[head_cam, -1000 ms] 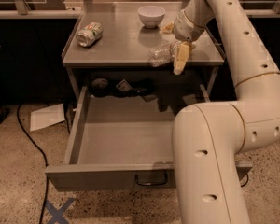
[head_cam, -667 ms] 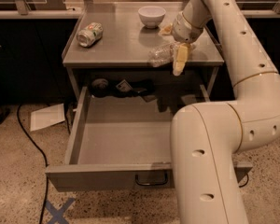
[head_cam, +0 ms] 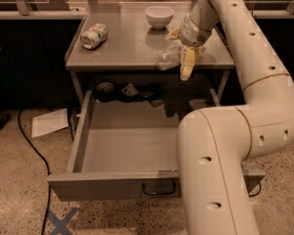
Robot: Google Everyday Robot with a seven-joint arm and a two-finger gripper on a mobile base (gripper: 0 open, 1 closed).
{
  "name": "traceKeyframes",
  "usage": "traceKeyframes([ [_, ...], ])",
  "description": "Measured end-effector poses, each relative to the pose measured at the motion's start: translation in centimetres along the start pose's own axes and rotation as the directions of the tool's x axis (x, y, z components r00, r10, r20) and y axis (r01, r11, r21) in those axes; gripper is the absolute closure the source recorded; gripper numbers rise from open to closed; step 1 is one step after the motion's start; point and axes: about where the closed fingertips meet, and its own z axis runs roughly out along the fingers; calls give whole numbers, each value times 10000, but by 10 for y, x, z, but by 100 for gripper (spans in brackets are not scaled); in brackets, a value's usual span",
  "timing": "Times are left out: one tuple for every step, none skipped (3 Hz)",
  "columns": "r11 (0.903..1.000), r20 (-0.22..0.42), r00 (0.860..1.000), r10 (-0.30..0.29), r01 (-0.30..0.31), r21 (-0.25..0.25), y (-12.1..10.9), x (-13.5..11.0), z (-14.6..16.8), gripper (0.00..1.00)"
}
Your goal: Place water bottle into top drawer
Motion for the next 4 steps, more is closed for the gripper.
traceKeyframes([
  [10000, 0, 10000, 0, 0, 0, 0, 0, 0, 30],
  [10000, 0, 10000, 0, 0, 1, 0, 0, 0, 54],
  [9991, 69, 9999, -95, 92, 417, -13, -8, 0, 77],
  [9933, 65, 9977, -680, 671, 943, -29, -45, -22, 99],
])
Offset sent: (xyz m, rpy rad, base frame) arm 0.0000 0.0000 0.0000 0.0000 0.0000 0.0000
